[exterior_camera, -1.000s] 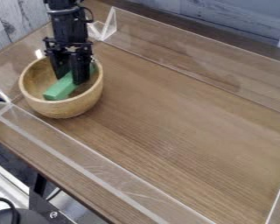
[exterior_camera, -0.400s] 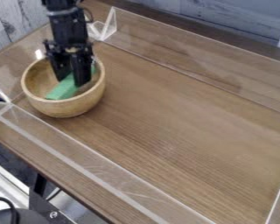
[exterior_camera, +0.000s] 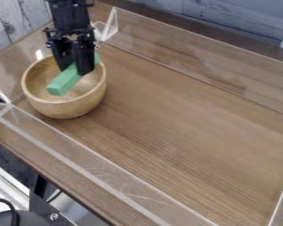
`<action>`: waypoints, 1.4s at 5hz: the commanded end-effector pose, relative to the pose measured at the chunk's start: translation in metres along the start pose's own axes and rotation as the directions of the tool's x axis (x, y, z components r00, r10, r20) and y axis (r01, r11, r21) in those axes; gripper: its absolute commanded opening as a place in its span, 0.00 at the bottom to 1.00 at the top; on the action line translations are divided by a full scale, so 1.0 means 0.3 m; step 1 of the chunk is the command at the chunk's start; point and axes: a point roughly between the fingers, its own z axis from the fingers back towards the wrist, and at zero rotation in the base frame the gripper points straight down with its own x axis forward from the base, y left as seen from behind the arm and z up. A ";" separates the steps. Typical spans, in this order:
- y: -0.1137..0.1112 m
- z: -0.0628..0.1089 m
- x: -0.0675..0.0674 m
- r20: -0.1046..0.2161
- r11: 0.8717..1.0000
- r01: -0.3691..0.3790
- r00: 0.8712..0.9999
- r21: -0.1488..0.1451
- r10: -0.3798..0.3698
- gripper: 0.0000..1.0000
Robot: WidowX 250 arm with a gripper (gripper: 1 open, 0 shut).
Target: Remove the green block from inside the brown bowl and put it on the table
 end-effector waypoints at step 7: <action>-0.462 0.031 0.025 0.010 0.926 0.362 0.931 0.106 -0.365 0.00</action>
